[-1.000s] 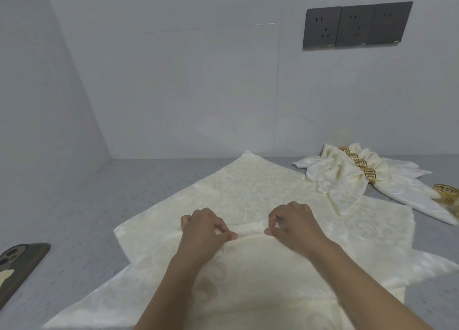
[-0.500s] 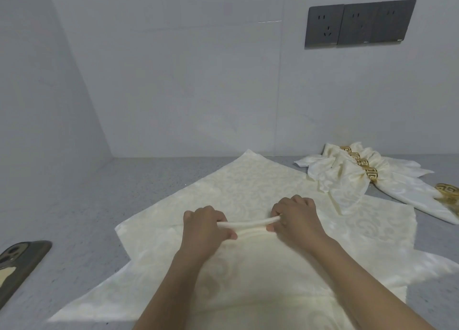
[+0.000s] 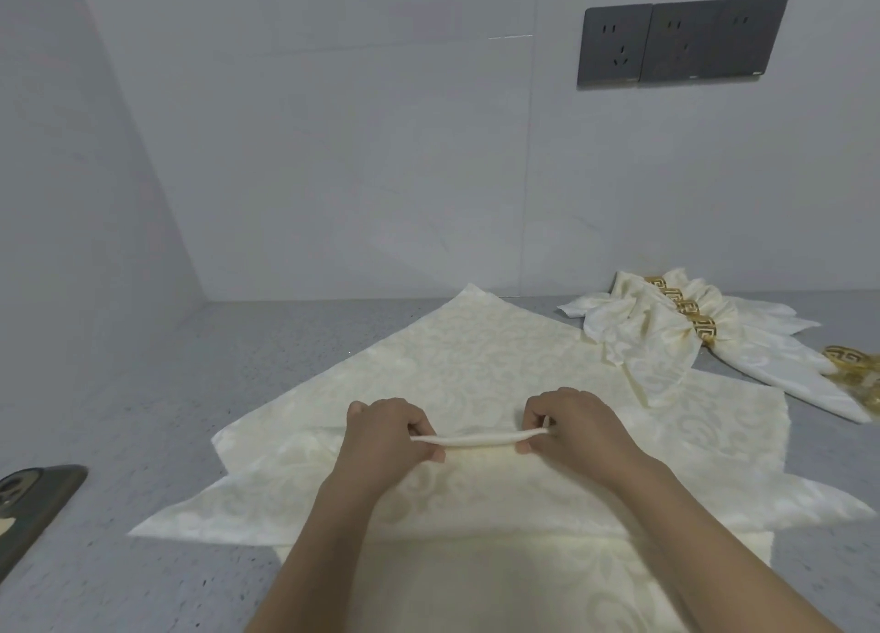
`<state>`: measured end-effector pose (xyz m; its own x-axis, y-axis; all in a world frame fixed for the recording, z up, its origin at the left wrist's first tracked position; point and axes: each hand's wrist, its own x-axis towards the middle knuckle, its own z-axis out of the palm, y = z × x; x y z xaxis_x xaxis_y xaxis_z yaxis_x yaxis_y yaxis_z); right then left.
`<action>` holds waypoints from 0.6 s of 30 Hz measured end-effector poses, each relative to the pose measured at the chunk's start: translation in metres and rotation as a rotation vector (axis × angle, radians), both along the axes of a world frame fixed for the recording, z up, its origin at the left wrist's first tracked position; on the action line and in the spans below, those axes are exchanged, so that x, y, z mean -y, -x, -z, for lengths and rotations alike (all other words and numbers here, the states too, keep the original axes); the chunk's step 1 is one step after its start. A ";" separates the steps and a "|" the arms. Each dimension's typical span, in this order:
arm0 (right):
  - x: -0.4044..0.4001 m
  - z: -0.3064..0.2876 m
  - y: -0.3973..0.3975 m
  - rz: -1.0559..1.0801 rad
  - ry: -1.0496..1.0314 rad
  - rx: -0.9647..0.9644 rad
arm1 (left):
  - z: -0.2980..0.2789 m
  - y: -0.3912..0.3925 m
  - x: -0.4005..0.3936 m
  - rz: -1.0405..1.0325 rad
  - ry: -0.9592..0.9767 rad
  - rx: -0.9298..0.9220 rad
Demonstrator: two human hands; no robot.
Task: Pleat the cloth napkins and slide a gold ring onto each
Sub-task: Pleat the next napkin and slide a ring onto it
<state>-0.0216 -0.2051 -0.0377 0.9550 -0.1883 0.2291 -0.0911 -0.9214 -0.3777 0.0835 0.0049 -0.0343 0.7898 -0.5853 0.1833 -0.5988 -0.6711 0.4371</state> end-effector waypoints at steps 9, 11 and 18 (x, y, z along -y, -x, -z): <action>0.006 0.002 0.007 0.044 -0.142 -0.036 | 0.001 0.002 -0.004 -0.021 0.039 -0.122; 0.003 0.004 0.007 0.051 -0.132 -0.042 | 0.001 0.005 -0.003 -0.021 0.054 -0.116; 0.001 0.004 0.002 0.021 -0.015 -0.110 | 0.003 0.003 -0.001 -0.033 0.026 -0.100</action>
<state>-0.0235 -0.2062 -0.0420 0.9701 -0.2110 0.1203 -0.1517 -0.9133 -0.3780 0.0801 0.0057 -0.0369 0.8236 -0.5549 0.1173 -0.5292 -0.6773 0.5111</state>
